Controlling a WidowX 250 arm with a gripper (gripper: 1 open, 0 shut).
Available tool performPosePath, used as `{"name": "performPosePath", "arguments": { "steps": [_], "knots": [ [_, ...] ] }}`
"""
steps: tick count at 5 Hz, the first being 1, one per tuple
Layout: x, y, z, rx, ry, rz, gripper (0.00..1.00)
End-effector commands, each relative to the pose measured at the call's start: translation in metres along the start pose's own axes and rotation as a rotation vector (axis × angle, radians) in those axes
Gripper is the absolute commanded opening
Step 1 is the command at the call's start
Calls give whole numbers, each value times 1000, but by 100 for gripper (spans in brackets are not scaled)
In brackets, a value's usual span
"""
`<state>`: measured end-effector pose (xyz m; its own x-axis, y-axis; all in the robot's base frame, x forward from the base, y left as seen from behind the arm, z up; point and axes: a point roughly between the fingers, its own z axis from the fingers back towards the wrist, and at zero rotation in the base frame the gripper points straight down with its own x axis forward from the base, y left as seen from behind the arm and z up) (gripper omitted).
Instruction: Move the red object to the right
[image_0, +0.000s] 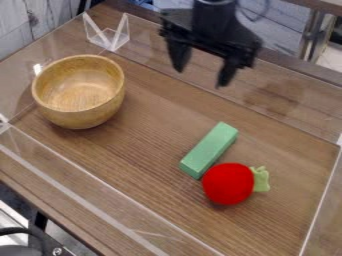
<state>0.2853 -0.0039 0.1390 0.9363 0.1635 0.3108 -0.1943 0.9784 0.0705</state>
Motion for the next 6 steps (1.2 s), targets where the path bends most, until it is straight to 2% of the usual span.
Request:
{"name": "performPosePath", "arguments": {
  "steps": [1, 2, 4, 5, 6],
  "knots": [
    [23, 27, 15, -3, -54, 91, 100],
    [24, 46, 14, 27, -40, 160, 100],
    [22, 67, -16, 112, -24, 443, 100],
    [26, 87, -29, 127, -27, 539, 100],
    [35, 107, -42, 134, -20, 601, 100]
  ]
}}
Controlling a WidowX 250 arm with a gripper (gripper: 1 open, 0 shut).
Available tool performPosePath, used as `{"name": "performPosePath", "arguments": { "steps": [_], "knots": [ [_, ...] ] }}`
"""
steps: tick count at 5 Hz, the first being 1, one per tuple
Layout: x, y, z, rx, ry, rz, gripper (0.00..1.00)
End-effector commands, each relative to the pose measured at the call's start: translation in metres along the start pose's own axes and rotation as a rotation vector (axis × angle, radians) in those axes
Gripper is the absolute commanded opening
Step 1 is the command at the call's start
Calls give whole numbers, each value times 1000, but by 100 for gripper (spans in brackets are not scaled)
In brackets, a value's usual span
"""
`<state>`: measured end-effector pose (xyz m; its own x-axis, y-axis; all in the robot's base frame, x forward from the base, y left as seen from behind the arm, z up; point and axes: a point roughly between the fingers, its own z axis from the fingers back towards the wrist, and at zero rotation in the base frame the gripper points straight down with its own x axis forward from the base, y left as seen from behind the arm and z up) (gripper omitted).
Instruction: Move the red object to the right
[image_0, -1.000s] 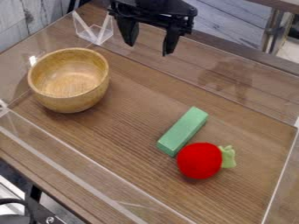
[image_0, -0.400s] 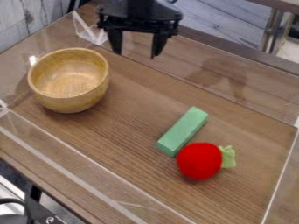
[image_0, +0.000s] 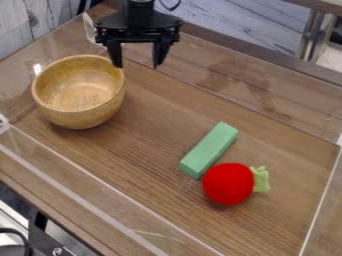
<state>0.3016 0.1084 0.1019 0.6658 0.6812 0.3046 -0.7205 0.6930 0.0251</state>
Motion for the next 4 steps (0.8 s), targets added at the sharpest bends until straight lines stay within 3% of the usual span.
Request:
{"name": "performPosePath", "arguments": {
  "steps": [1, 2, 4],
  "knots": [
    [23, -1, 17, -28, -35, 65, 100],
    [27, -2, 21, -39, -29, 83, 100],
    [47, 17, 15, -47, -26, 116, 100]
  ]
}}
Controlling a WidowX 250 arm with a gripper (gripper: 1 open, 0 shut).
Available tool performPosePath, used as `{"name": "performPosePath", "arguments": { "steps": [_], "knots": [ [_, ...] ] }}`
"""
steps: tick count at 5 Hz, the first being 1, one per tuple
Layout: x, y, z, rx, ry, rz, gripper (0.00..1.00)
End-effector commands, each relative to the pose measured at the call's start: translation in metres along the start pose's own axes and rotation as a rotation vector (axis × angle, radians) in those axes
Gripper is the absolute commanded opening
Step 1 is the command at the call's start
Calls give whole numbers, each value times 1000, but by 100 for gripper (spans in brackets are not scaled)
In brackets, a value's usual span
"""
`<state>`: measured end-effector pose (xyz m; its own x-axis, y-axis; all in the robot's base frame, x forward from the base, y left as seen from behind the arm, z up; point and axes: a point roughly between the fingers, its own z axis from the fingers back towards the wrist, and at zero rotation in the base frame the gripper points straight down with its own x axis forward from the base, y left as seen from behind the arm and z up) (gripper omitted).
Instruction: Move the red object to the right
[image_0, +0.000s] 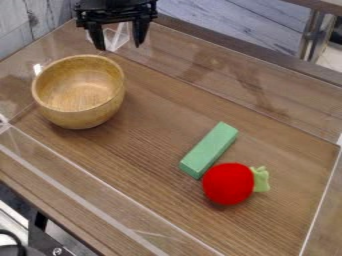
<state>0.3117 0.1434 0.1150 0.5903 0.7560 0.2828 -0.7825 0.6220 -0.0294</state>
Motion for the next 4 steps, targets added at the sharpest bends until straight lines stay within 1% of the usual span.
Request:
{"name": "performPosePath", "arguments": {
  "steps": [1, 2, 4],
  "knots": [
    [4, -8, 11, -37, -34, -8, 100],
    [-8, -15, 11, -52, -23, -44, 100],
    [-21, -40, 34, -99, -25, -102, 100]
  ]
}}
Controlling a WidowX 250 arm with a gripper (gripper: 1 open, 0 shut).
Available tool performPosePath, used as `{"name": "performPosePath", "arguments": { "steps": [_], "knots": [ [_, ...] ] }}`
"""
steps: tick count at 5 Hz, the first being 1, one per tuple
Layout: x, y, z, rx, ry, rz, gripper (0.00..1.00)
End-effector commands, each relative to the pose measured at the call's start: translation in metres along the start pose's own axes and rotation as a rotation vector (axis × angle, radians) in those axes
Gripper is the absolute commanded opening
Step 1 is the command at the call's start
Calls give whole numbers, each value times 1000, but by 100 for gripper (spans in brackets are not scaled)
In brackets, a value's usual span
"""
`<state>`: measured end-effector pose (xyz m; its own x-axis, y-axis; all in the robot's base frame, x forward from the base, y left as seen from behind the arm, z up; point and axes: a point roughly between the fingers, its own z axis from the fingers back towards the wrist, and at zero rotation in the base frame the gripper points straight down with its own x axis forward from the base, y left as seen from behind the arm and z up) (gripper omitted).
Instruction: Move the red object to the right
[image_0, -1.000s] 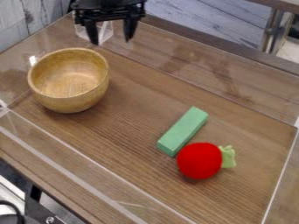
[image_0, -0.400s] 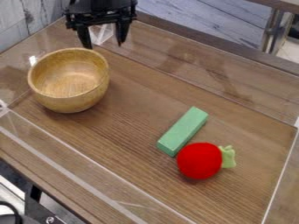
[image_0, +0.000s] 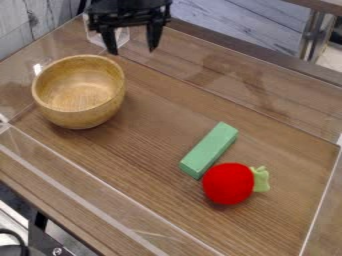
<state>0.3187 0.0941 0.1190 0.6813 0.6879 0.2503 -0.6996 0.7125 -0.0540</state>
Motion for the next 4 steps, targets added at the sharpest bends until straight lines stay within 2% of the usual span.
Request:
{"name": "performPosePath", "arguments": {
  "steps": [1, 3, 4],
  "knots": [
    [8, -3, 21, -50, -79, -19, 100],
    [4, 7, 20, -58, -92, -50, 100],
    [12, 2, 20, -74, -96, -93, 0]
  ]
}}
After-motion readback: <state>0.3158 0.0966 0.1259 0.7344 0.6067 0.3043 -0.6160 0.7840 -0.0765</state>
